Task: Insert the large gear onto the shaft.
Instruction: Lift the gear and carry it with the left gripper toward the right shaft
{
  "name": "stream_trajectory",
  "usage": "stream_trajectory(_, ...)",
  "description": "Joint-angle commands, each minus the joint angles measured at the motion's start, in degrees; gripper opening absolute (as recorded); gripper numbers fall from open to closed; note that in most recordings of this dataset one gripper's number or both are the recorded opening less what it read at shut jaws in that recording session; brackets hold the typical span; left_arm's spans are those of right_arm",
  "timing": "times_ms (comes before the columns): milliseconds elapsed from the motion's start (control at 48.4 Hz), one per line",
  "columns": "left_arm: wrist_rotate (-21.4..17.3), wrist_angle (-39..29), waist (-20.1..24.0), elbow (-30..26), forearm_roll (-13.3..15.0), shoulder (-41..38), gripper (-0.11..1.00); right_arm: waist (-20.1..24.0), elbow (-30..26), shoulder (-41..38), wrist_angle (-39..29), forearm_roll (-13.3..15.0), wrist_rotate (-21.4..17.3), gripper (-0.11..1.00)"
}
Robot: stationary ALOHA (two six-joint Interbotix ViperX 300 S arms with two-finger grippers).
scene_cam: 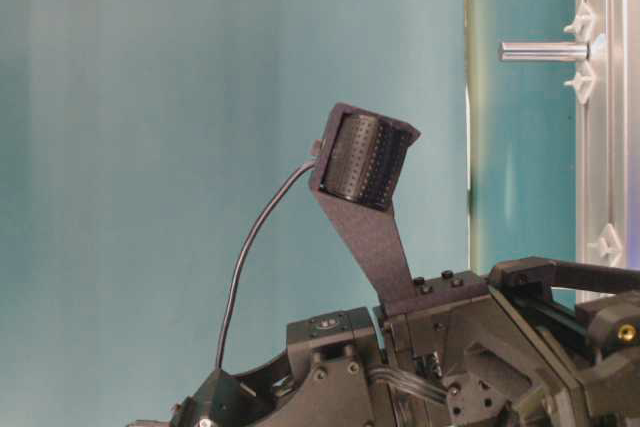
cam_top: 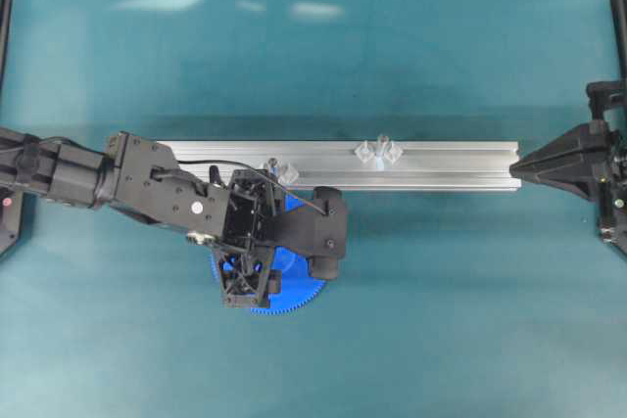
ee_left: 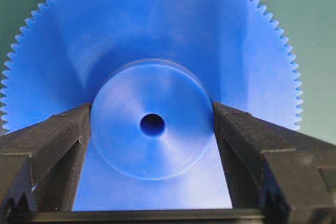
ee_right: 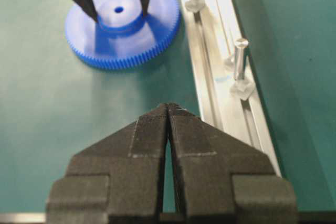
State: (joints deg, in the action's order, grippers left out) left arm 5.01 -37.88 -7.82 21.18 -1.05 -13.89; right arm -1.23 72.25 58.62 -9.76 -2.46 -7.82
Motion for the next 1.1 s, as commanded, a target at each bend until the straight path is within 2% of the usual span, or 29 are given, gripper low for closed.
stream_trajectory(0,-0.09,-0.35,-0.18,-0.44,-0.09,0.88,0.76,-0.18,-0.62,-0.35,0.26,0.09,-0.53,0.07)
stream_trajectory(248,-0.26,-1.85,-0.18,-2.02,-0.09,1.67,0.76,-0.18,-0.62,-0.35,0.26,0.00,-0.53,0.07)
stream_trajectory(723,-0.53,-8.61,-0.26,-9.23,-0.09,4.75,0.76,-0.70,-0.26,-0.09,0.26,0.09,-0.53,0.07)
stream_trajectory(1074,-6.42,-20.92,0.88,-18.63,-0.26,4.57,0.76,-1.41,0.09,0.26,0.26,0.00,-0.53,0.07)
